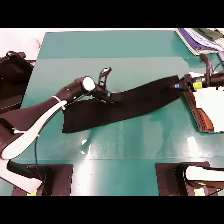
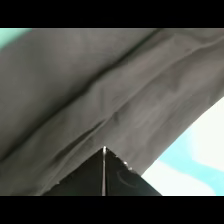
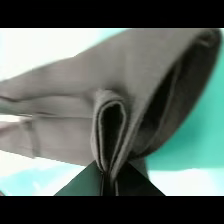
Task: Fold the shirts.
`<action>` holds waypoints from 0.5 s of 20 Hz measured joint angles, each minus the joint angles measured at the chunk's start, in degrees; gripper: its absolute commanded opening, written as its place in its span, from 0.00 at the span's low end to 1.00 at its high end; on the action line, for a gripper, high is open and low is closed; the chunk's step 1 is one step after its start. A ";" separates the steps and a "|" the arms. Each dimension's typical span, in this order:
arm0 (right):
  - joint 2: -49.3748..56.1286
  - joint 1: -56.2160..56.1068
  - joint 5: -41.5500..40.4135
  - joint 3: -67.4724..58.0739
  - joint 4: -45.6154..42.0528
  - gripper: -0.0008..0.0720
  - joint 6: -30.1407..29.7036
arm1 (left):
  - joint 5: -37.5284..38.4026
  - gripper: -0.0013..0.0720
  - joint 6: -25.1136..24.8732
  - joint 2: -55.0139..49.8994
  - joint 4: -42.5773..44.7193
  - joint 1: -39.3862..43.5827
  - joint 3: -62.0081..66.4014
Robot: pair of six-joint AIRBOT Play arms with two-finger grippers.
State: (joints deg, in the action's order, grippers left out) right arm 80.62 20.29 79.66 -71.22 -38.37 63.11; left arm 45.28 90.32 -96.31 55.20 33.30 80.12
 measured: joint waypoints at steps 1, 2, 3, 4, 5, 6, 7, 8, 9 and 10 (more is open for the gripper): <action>-1.77 -1.51 0.02 -1.20 1.14 0.04 0.22 | 0.31 0.06 -0.13 -1.62 -0.02 0.31 1.40; -3.13 -2.99 0.15 -2.75 1.90 0.04 0.76 | 0.61 0.06 -0.17 -2.89 0.00 0.48 2.45; -4.15 -4.72 0.31 -4.72 2.67 0.04 1.20 | 0.59 0.06 -0.17 -3.98 0.00 0.59 3.34; -4.94 -6.56 0.98 -6.82 3.26 0.04 1.90 | 0.63 0.06 -0.20 -4.83 0.02 0.68 3.89; -5.42 -8.26 1.25 -8.74 3.50 0.04 2.49 | 0.68 0.06 -0.17 -5.57 0.07 0.79 4.31; -5.77 -9.97 1.40 -10.51 3.50 0.04 3.30 | 0.59 0.06 -0.20 -6.03 0.02 0.90 4.63; -6.08 -11.78 1.60 -12.26 3.58 0.04 3.87 | 0.44 0.06 -0.17 -6.47 0.02 0.92 4.87; -6.29 -13.66 1.64 -13.73 3.69 0.04 4.55 | 0.15 0.06 -0.17 -6.80 0.07 0.96 5.01; -6.43 -15.34 1.84 -14.80 3.69 0.04 5.18 | -0.39 0.06 0.00 -6.99 0.07 0.98 5.14; -6.54 -16.85 1.92 -15.58 3.74 0.04 5.49 | -0.98 0.06 0.26 -7.15 0.07 0.98 5.25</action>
State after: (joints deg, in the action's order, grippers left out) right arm 74.08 3.44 81.58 -86.80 -34.63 68.60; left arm 44.29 90.59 -103.46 55.27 34.28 85.36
